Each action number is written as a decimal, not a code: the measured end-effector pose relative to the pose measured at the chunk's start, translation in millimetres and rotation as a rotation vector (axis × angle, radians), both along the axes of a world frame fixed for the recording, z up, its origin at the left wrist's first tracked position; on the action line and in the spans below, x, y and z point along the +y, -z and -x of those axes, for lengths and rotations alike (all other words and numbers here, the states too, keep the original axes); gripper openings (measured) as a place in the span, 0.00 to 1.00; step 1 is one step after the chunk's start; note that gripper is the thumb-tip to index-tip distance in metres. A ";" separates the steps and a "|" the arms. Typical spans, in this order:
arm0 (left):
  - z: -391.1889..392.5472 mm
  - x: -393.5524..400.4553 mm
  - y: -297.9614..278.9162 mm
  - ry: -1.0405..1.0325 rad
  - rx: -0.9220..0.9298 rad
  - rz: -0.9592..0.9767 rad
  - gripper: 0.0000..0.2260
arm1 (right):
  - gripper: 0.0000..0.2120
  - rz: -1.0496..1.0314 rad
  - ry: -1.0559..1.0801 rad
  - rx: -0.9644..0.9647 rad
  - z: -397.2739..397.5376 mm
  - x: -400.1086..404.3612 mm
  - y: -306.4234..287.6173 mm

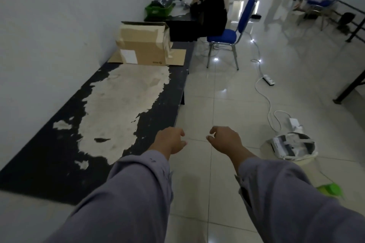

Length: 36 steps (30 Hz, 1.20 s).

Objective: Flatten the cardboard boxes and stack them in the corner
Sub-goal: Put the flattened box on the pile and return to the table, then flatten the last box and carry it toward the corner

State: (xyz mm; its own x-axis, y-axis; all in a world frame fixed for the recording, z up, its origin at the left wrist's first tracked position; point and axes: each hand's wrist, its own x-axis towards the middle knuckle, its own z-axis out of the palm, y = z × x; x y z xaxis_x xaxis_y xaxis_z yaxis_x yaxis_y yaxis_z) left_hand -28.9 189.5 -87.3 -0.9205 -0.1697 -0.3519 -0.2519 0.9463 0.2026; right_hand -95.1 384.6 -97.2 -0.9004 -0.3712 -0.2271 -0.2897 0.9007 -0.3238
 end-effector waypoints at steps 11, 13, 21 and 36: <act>171.5 -25.3 7.2 0.086 0.020 0.023 0.21 | 0.18 -0.010 0.026 -0.029 160.0 -23.0 9.6; 209.3 -27.7 11.2 0.090 0.010 0.037 0.21 | 0.19 0.000 0.020 -0.027 198.8 -26.4 15.1; 342.1 -46.3 9.2 -0.082 0.051 -0.077 0.20 | 0.21 -0.022 -0.074 -0.032 364.3 -43.6 6.4; 514.8 -248.0 -70.1 -0.365 0.472 0.121 0.14 | 0.21 0.167 -0.420 0.137 587.1 -281.6 -43.4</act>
